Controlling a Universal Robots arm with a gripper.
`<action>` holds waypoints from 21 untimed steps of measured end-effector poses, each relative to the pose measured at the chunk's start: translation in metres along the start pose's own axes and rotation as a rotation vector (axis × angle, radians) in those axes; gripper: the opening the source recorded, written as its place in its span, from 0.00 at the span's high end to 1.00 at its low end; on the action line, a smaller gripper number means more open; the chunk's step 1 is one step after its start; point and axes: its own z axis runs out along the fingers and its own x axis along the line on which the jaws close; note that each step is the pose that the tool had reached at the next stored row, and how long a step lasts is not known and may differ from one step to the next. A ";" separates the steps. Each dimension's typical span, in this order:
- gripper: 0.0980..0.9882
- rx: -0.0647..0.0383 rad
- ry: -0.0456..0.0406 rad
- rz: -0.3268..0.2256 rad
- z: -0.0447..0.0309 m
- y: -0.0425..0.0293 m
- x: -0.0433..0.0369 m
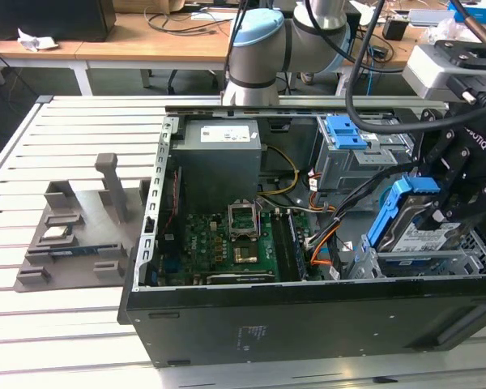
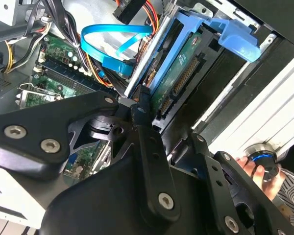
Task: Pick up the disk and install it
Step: 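Insert the disk into the insertion slot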
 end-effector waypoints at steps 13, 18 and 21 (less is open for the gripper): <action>0.71 0.000 -0.0002 0.000 0.0002 0.0000 0.0000; 0.99 0.000 -0.0002 0.000 0.0003 0.0000 0.0000; 0.99 0.000 -0.0002 0.000 0.0003 0.0000 0.0000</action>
